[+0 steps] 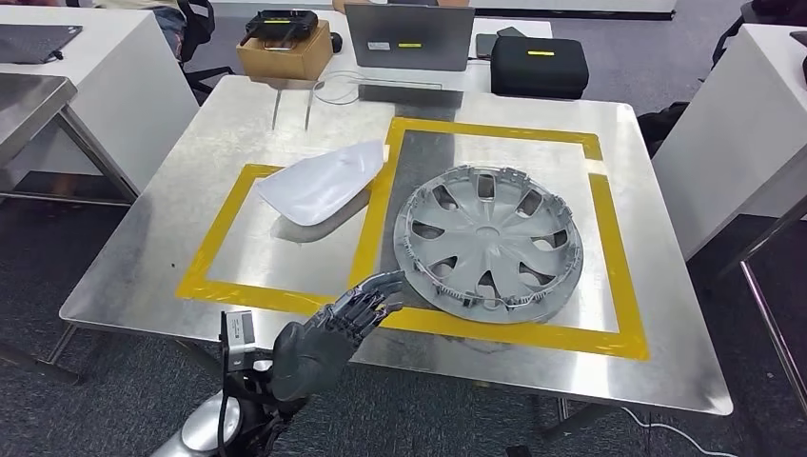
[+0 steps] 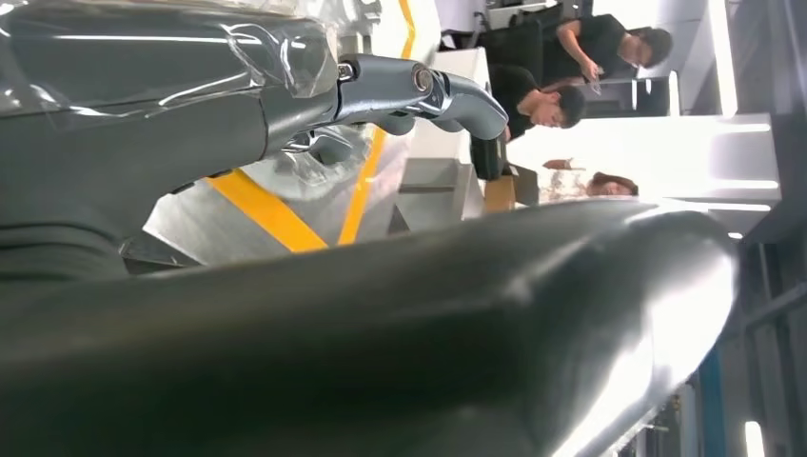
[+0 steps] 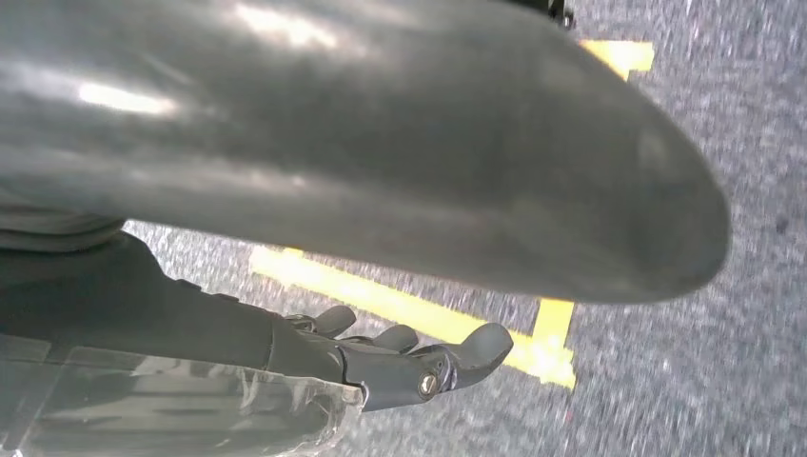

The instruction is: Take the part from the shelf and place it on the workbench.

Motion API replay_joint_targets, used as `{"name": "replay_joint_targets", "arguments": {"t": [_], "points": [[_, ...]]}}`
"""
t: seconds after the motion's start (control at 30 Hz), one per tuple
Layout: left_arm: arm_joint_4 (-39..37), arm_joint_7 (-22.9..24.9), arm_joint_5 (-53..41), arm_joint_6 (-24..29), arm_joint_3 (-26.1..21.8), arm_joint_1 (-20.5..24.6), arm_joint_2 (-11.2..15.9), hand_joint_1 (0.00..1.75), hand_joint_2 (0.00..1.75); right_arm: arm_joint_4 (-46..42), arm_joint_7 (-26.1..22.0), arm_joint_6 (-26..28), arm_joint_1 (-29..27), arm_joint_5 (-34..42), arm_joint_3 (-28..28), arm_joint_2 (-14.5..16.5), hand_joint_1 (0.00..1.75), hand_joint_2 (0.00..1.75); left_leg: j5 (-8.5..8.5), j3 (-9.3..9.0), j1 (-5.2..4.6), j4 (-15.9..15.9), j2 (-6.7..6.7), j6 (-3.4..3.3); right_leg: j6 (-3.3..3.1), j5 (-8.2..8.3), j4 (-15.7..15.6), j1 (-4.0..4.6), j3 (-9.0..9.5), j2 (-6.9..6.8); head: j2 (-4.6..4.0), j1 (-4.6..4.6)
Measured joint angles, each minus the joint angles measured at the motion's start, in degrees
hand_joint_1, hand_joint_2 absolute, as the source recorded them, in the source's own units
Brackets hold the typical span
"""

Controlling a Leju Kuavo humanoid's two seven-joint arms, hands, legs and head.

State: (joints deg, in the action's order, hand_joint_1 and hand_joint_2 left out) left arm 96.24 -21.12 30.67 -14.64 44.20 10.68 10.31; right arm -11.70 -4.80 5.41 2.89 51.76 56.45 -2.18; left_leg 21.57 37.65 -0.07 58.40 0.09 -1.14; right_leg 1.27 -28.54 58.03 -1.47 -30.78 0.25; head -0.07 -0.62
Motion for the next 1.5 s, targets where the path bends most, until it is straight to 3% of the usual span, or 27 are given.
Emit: {"name": "replay_joint_targets", "arguments": {"t": [0.07, 0.13, 0.17, 0.2, 0.27, 0.3, 0.37, 0.43, 0.5, 0.53, 0.57, 0.63, 0.67, 0.73, 0.77, 0.83, 0.9, 0.93, 1.0, 1.07, 1.17, 1.2, 1.27, 1.33, 1.4, 1.43, 1.5], "points": [[0.0, -0.2, -0.1, -0.2, 0.0, 0.0, 0.1, 0.00, 0.00, 0.0, 0.0, 0.1, 0.2, -0.1, 0.0, 0.0, 0.00, 0.00, 4.03, 1.25, 0.32, 3.2, -0.10, 0.76, -1.04, 1.20, -0.1, -0.28, -0.96, -0.19, 0.00, -0.06], [0.1, -0.6, -0.4, -0.2, 0.0, 0.0, 0.2, 0.00, 0.00, 0.1, 0.1, 0.2, 0.3, -0.1, 0.0, 0.0, 0.00, 0.00, 9.92, 2.99, 0.55, 10.3, -0.12, 1.42, -1.38, 2.49, -0.1, -0.14, -2.32, -0.24, 0.00, -0.19], [0.1, -0.7, -0.5, -0.2, 0.0, 0.0, 0.2, 0.00, 0.00, 0.1, 0.1, 0.2, 0.3, -0.2, 0.0, 0.0, 0.00, 0.00, 11.66, 3.47, 0.64, 13.7, -0.11, 1.59, -1.38, 3.13, 0.0, -0.05, -3.16, -0.25, 0.00, -0.21], [0.1, -0.9, -0.6, -0.2, 0.1, 0.0, 0.2, 0.00, 0.00, 0.1, 0.1, 0.3, 0.3, -0.2, 0.0, 0.0, 0.00, 0.00, 12.10, 3.19, 0.70, 15.6, -0.11, 1.61, -1.34, 3.76, 0.0, 0.05, -3.97, -0.26, 0.00, -0.21], [0.1, -1.1, -0.7, -0.2, 0.2, 0.0, 0.3, 0.00, 0.00, 0.1, 0.1, 0.4, 0.4, -0.2, -0.1, 0.0, 0.00, 0.00, 10.11, -0.38, 0.67, 13.4, -0.13, 1.17, -1.20, 4.92, 0.0, 0.28, -5.40, -0.24, 0.00, -0.21], [0.2, -1.3, -0.7, -0.2, 0.2, 0.1, 0.3, 0.00, 0.00, 0.1, 0.1, 0.4, 0.4, -0.2, -0.1, 0.0, 0.00, 0.00, 9.10, -3.63, 0.55, 9.4, -0.17, 0.63, -1.12, 5.48, 0.0, 0.31, -5.93, -0.22, 0.00, -0.21], [0.4, -1.6, -0.7, -0.3, 0.3, 0.2, 0.2, 0.00, 0.00, 0.1, 0.1, 0.5, 0.6, -0.2, -0.1, 0.1, 0.00, 0.00, 8.99, -9.21, 0.11, 1.5, -0.13, -0.40, -0.60, 6.56, -0.1, 0.35, -6.51, -0.17, 0.01, -0.14], [0.7, -1.9, -0.7, -0.5, 0.4, 0.5, 0.1, 0.00, 0.00, 0.2, 0.1, 0.4, 0.8, -0.2, -0.1, 0.2, 0.00, 0.00, 9.31, -10.71, -0.50, -1.5, -0.07, -1.18, 0.27, 7.60, -0.5, 0.09, -6.51, -0.24, 0.01, -0.25], [0.8, -2.1, -0.7, -0.6, 0.5, 0.7, 0.0, 0.00, 0.00, 0.2, 0.1, 0.3, 0.9, -0.2, -0.1, 0.2, 0.00, 0.00, 7.50, -10.11, -0.79, -2.5, 0.04, -2.10, 0.92, 8.38, -1.1, 0.05, -6.61, -0.29, 0.00, -0.42], [0.9, -2.2, -0.7, -0.6, 0.5, 0.8, -0.1, 0.00, 0.00, 0.2, 0.1, 0.3, 0.9, -0.3, -0.1, 0.2, 0.00, 0.00, 6.29, -9.72, -0.72, -3.2, 0.11, -2.65, 0.83, 7.60, -0.7, 0.13, -7.06, -0.27, 0.00, -0.35], [0.9, -2.4, -0.7, -0.6, 0.5, 0.9, -0.3, 0.00, 0.00, 0.2, 0.1, 0.3, 0.9, -0.4, -0.1, 0.2, 0.00, 0.00, 4.98, -9.17, -0.57, -3.9, 0.18, -3.05, 0.50, 5.80, 0.8, 0.23, -7.79, -0.26, 0.00, -0.26], [0.9, -2.7, -0.7, -0.6, 0.6, 1.0, -0.6, 0.00, 0.00, 0.2, 0.2, 0.3, 1.0, -0.7, -0.1, 0.1, 0.00, 0.00, 2.93, -7.47, -0.42, -4.4, 0.24, -3.38, -0.23, 0.37, 7.2, 0.13, -9.77, -0.25, 0.00, -0.05], [0.9, -2.8, -0.7, -0.6, 0.6, 0.9, -0.7, 0.00, 0.00, 0.2, 0.3, 0.3, 1.1, -0.8, -0.1, 0.0, 0.00, 0.00, 2.12, -6.43, -0.43, -4.3, 0.28, -3.26, -0.11, -1.52, 10.9, 0.05, -10.48, -0.25, 0.00, -0.01], [0.9, -2.9, -0.7, -0.7, 0.6, 0.6, -0.7, 0.00, 0.00, 0.2, 0.4, 0.2, 1.2, -0.9, -0.1, -0.2, 0.00, 0.00, 0.60, -4.18, -0.34, -4.1, 0.40, -2.90, 1.22, -1.87, 14.9, -0.22, -9.86, -0.26, 0.00, 0.02], [0.9, -3.0, -0.7, -0.7, 0.6, 0.5, -0.7, 0.00, 0.00, 0.2, 0.5, 0.2, 1.2, -0.9, -0.1, -0.3, 0.00, 0.00, -0.08, -3.00, -0.21, -3.8, 0.44, -2.60, 2.10, -0.81, 14.0, -0.42, -8.04, -0.27, 0.00, 0.02], [0.9, -3.2, -0.7, -0.8, 0.5, 0.4, -0.7, 0.00, 0.00, 0.2, 0.5, 0.2, 1.5, -1.0, -0.1, -0.4, 0.00, 0.00, -1.08, -0.74, -0.02, -2.6, 0.48, -1.88, 3.13, -0.01, 6.9, -0.86, -1.80, -0.30, 0.01, 0.07], [1.0, -3.4, -0.7, -1.1, 0.4, 0.3, -0.7, 0.00, 0.00, 0.2, 0.6, 0.0, 1.8, -1.0, -0.1, -0.4, 0.00, 0.00, -1.67, 0.67, -0.06, -1.3, 0.58, -1.14, 2.56, -1.52, 0.7, -0.77, 2.57, -0.07, 0.01, -0.14], [1.1, -3.5, -0.7, -1.2, 0.3, 0.2, -0.7, 0.00, 0.00, 0.2, 0.6, 0.0, 1.9, -1.0, -0.1, -0.3, 0.00, 0.00, -2.02, 0.98, -0.04, -0.9, 0.62, -0.78, 1.99, -2.26, -0.5, -0.56, 3.17, 0.04, 0.02, -0.23], [1.2, -3.6, -0.7, -1.7, 0.2, 0.1, -0.6, 0.00, 0.00, 0.2, 0.6, -0.1, 1.7, -0.9, -0.1, -0.3, 0.00, 0.00, -2.68, 1.19, 0.27, -0.8, 0.54, -0.04, 0.79, -1.67, -0.6, -0.43, 2.39, -0.02, 0.01, -0.30], [1.2, -3.6, -0.7, -2.0, 0.2, 0.0, -0.6, 0.00, 0.00, 0.3, 0.7, -0.1, 1.5, -0.8, -0.1, -0.2, 0.00, 0.00, 0.10, 2.00, 0.65, 1.0, 0.32, 0.68, -0.31, -0.36, -0.6, -0.58, 1.31, -0.30, 0.00, -0.26], [1.2, -3.6, -0.7, -2.4, 0.0, -0.1, -0.5, 0.00, 0.00, 0.3, 0.7, -0.1, 1.4, -0.8, -0.1, -0.2, 0.00, 0.00, 9.16, 4.06, 0.85, 10.7, 0.16, 1.62, -0.91, 1.80, -0.5, -0.59, -0.89, -0.44, 0.00, -0.33], [1.2, -3.6, -0.7, -2.5, -0.1, -0.2, -0.5, 0.00, 0.00, 0.3, 0.7, -0.1, 1.4, -0.8, -0.1, -0.1, 0.00, 0.00, 10.48, 4.25, 0.87, 13.9, 0.15, 1.76, -0.85, 2.53, -0.4, -0.54, -1.77, -0.45, 0.00, -0.33], [1.2, -3.6, -0.7, -2.7, -0.1, -0.3, -0.4, 0.00, 0.00, 0.3, 0.7, -0.1, 1.2, -0.8, -0.1, -0.1, 0.00, 0.00, 9.43, 2.19, 0.87, 15.3, 0.14, 1.61, -0.61, 3.86, -0.4, -0.44, -3.54, -0.44, 0.00, -0.34], [1.3, -3.6, -0.7, -2.7, -0.2, -0.4, -0.3, 0.00, 0.00, 0.3, 0.7, -0.1, 1.2, -0.8, -0.1, -0.1, 0.00, 0.00, 7.40, -3.57, 0.77, 9.1, -0.04, 0.83, -0.30, 5.01, -0.4, -0.39, -4.78, -0.39, 0.01, -0.35], [1.4, -3.6, -0.7, -2.8, -0.3, -0.5, -0.3, 0.00, 0.00, 0.3, 0.7, 0.0, 1.2, -0.8, -0.1, 0.1, 0.00, 0.00, 8.04, -9.21, 0.41, 1.2, -0.32, -0.14, 0.32, 6.05, -0.5, -0.30, -5.27, -0.34, 0.02, -0.31], [1.4, -3.6, -0.7, -2.9, -0.4, -0.5, -0.3, 0.00, 0.00, 0.3, 0.7, 0.0, 1.3, -0.8, -0.1, 0.2, 0.00, 0.00, 8.64, -10.54, 0.14, -0.9, -0.42, -0.60, 0.75, 6.53, -0.6, -0.42, -5.31, -0.34, 0.02, -0.35], [1.6, -3.6, -0.7, -3.1, -0.6, -0.6, -0.2, 0.00, 0.00, 0.3, 0.7, 0.0, 1.3, -0.9, -0.1, 0.4, 0.00, 0.00, 7.97, -10.56, -0.25, -2.0, -0.35, -1.39, 1.63, 7.51, -1.0, -0.55, -5.35, -0.35, 0.01, -0.40]]}}
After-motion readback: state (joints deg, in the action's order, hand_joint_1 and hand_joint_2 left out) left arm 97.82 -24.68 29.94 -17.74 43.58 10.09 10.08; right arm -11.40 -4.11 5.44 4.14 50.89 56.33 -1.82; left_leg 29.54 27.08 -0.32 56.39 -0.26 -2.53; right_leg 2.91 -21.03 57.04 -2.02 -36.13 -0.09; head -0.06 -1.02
